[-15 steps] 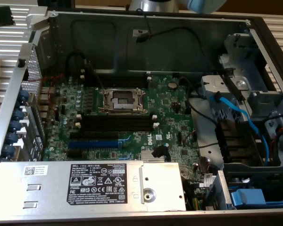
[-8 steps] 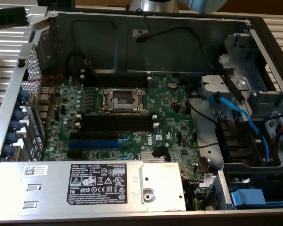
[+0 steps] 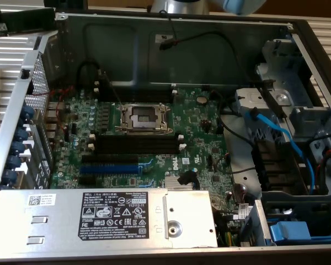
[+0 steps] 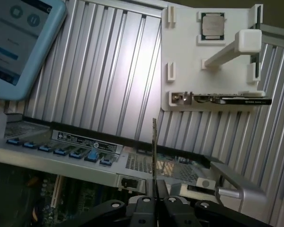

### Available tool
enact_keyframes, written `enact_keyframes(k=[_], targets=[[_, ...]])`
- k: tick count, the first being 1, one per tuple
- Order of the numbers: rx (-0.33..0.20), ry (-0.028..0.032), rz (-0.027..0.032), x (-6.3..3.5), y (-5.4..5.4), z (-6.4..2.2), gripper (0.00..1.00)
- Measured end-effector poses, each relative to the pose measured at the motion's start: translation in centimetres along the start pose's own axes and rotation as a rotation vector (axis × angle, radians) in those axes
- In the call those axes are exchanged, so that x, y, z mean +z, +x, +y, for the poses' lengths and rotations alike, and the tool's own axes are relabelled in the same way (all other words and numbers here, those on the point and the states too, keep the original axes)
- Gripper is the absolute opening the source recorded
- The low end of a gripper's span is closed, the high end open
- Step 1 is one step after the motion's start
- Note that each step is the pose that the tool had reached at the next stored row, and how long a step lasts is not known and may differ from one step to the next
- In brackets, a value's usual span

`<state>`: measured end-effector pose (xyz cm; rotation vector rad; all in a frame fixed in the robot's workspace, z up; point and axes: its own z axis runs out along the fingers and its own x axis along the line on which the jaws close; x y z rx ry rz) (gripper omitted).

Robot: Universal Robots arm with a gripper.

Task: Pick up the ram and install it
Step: 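Pick up the ram and move it above insertion slot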

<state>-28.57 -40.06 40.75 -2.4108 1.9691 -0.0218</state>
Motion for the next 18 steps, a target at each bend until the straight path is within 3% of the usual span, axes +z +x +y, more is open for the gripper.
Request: enact_keyframes(k=[6, 7, 12, 18], targets=[[0.0, -0.0043, 0.0007, 0.07, 0.5, -2.67, 0.12], [0.0, -0.0062, 0.0013, 0.1, 0.7, -3.58, 0.12], [0.0, -0.0197, 0.0026, 0.16, 1.2, -5.64, 0.12], [0.0, -0.0296, 0.0017, -0.5, 1.7, -8.32, 0.12]])
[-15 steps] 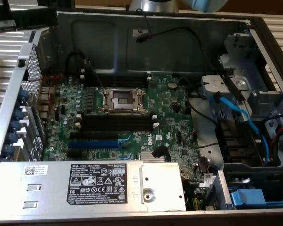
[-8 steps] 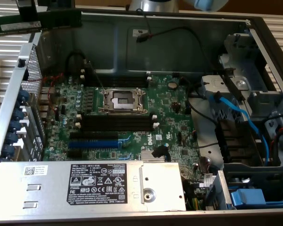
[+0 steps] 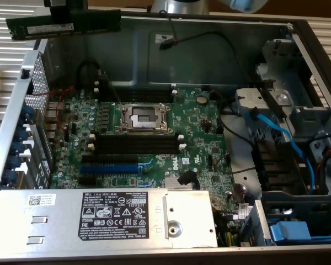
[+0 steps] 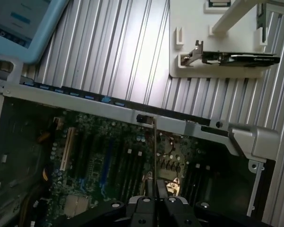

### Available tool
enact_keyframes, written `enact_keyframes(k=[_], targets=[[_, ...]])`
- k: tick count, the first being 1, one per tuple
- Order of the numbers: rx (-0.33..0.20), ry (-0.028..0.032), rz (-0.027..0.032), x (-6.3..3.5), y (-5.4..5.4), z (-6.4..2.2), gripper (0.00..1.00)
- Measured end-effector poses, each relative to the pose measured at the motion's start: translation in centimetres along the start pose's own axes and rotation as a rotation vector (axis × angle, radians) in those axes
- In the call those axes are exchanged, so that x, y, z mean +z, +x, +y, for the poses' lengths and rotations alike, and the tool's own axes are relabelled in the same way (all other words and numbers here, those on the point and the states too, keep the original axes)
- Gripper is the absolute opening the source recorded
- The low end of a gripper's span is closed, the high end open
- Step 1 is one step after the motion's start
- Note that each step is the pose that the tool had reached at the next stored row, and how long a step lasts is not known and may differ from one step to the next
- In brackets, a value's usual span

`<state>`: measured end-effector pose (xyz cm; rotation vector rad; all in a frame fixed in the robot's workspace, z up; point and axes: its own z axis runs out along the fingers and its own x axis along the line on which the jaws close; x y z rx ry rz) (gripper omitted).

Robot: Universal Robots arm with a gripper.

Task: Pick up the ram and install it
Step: 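Pick up the ram and move it above insertion slot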

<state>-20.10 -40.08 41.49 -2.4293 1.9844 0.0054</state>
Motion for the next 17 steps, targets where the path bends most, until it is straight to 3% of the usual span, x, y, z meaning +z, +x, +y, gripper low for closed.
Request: enact_keyframes(k=[8, 13, 17], targets=[[0.0, -0.0218, -0.0036, -0.67, 0.9, -3.25, 0.12], [0.0, -0.0295, -0.0052, -0.62, 2.1, -4.16, 0.12], [0.0, -0.0398, -0.0073, -0.62, 2.9, -5.36, 0.12]])
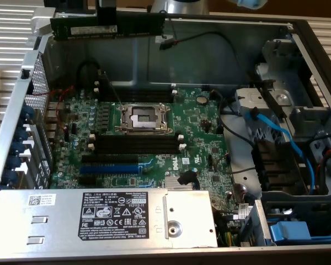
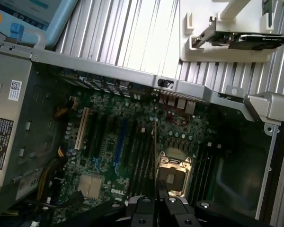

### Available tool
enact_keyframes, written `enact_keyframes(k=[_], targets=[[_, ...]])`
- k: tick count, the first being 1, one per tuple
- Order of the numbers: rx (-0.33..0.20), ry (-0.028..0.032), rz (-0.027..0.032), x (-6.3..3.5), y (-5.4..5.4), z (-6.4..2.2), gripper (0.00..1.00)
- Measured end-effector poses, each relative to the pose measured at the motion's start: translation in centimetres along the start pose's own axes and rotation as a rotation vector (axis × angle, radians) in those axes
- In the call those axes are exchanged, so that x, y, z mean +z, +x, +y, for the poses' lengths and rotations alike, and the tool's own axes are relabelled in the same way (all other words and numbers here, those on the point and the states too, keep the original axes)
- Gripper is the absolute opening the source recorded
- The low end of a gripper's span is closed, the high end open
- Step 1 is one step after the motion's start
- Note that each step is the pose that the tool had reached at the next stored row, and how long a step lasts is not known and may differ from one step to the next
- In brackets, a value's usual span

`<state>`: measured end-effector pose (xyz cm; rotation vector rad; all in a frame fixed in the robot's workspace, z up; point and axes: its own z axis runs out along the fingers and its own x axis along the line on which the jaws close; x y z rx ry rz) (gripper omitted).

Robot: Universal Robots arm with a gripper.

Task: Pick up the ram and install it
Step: 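Pick up the ram and move it above insertion slot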

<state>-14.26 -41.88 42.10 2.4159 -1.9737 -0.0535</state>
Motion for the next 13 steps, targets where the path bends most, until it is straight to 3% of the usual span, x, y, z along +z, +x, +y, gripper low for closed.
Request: enact_keyframes(k=[4, 7, 9, 13], targets=[[0.001, -0.004, -0.0008, -0.04, 0.3, -1.06, 0.12], [0.026, -0.0037, -0.0018, -0.04, 0.3, -1.14, 0.12], [0.072, -0.0032, -0.0035, 0.0, 0.3, -1.15, 0.12], [0.085, -0.0028, -0.0041, 0.14, 0.4, -1.79, 0.12]])
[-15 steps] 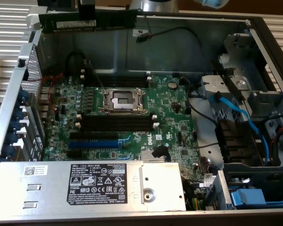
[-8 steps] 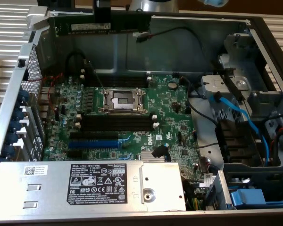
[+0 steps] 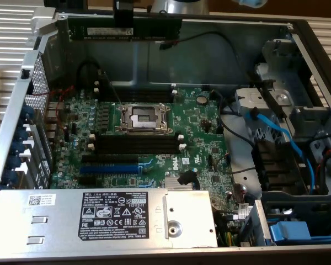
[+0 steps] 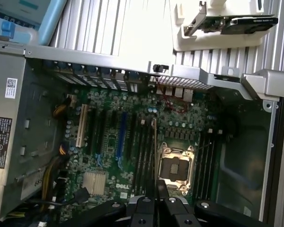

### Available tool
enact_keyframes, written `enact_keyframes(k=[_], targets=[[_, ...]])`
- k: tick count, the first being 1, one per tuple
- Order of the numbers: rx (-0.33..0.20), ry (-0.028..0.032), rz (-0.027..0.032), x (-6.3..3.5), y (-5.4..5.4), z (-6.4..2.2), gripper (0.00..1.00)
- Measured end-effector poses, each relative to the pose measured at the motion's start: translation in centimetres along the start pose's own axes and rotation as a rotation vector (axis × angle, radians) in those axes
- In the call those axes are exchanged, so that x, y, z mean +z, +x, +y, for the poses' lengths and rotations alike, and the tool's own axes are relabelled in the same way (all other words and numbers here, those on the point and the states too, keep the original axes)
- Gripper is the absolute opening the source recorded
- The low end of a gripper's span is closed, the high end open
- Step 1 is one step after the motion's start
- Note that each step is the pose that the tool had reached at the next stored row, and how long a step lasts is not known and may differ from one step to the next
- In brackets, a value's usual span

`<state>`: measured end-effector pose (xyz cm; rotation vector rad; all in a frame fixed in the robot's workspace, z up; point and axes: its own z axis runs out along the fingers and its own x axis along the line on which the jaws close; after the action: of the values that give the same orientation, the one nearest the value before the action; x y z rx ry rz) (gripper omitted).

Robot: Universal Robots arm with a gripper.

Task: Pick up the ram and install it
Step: 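Pick up the ram and move it above insertion slot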

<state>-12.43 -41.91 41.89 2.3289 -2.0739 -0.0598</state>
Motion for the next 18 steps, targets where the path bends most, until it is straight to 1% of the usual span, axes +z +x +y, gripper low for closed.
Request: enact_keyframes(k=[10, 11, 15, 17, 18], targets=[[0.024, 0.0003, -0.001, 1.16, 0.2, -1.92, 0.12], [0.033, 0.0006, -0.0015, 1.45, 0.2, -2.25, 0.12], [0.049, 0.0006, -0.002, 2.07, 0.2, -3.01, 0.12], [0.053, 0.0008, -0.0024, 2.41, 0.1, -3.31, 0.12], [0.055, 0.0006, -0.0022, 2.52, 0.0, -3.32, 0.12]])
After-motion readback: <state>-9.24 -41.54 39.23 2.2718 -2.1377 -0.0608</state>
